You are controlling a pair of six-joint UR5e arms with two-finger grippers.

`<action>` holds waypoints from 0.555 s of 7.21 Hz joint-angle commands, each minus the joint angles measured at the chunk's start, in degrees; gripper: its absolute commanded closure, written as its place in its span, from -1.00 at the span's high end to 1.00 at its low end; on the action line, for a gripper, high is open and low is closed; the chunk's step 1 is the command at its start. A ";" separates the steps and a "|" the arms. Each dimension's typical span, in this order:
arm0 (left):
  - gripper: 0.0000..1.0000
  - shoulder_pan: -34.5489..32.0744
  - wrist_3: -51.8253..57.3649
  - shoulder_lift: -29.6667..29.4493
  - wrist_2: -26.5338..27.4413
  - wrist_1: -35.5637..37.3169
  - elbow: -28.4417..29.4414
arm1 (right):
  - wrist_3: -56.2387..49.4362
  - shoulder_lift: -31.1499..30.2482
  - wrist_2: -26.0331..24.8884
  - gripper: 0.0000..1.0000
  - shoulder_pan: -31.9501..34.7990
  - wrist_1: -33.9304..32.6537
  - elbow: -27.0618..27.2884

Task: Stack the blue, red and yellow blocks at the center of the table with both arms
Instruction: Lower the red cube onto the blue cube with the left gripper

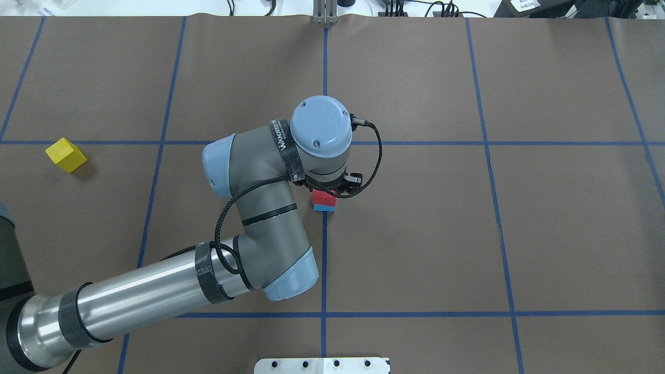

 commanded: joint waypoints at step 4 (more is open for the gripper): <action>1.00 -1.65 4.30 1.88 0.48 -3.67 -1.54 | -0.19 0.00 0.00 1.00 0.00 0.00 0.07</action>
